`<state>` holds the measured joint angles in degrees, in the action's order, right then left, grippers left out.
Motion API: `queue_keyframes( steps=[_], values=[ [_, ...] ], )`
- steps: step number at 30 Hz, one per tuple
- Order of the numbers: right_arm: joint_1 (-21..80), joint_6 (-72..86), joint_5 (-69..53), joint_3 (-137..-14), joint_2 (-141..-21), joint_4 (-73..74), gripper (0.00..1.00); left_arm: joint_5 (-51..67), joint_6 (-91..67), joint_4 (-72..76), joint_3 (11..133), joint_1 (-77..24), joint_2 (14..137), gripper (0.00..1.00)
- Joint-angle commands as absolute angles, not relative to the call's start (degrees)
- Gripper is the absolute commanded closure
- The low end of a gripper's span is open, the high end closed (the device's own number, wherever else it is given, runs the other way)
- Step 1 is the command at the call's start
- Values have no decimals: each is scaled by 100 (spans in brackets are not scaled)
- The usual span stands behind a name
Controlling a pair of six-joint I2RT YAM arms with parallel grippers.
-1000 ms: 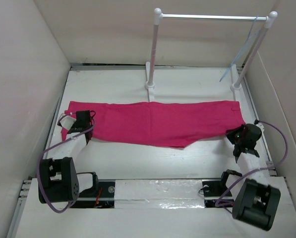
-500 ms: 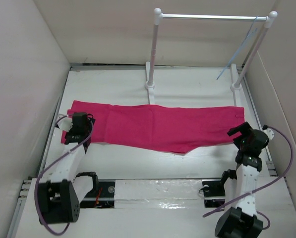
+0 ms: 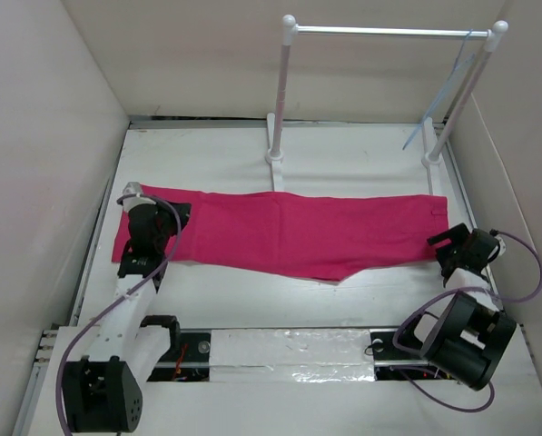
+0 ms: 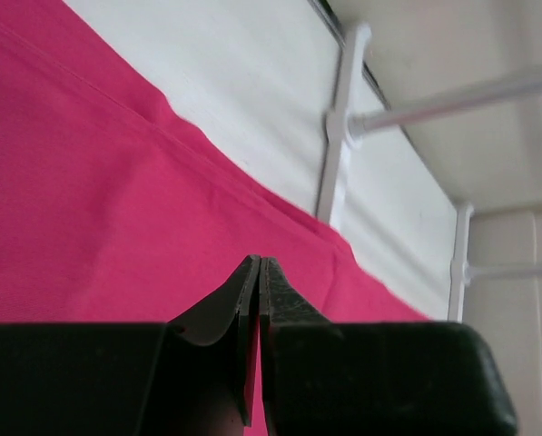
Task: Place the trousers on the hanger
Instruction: Fold the trousers at the center of the board.
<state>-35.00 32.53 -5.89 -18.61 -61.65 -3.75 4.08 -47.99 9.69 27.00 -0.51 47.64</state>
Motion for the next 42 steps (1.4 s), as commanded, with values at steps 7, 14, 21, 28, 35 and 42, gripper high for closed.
queue_keyframes(
  steps=[7, 14, 21, 28, 35, 42],
  values=[
    [-3718, 3771, -904, -1688, -6348, -2468, 94, -578, -4096, 1476, 3340, -2614, 6389, 100],
    [-2116, 2911, -1424, -2038, -4373, -1672, 100, -1986, -4078, 1265, 3752, -4734, 7004, 100],
    [224, 2197, -950, -2715, -3060, 376, 100, -2250, -4403, 1555, 3516, -5027, 7637, 100],
    [2096, 2452, -730, -3338, -3408, 360, 100, -2532, -4789, 1397, 3059, -5273, 8024, 100],
    [3304, 2294, 403, -4806, -4112, 123, 100, -2822, -5299, 1204, 2918, -5870, 8410, 100],
    [3366, 1987, 352, -6300, -4491, 307, 100, -2883, -5581, 1257, 3101, -6292, 8832, 100]
  ],
)
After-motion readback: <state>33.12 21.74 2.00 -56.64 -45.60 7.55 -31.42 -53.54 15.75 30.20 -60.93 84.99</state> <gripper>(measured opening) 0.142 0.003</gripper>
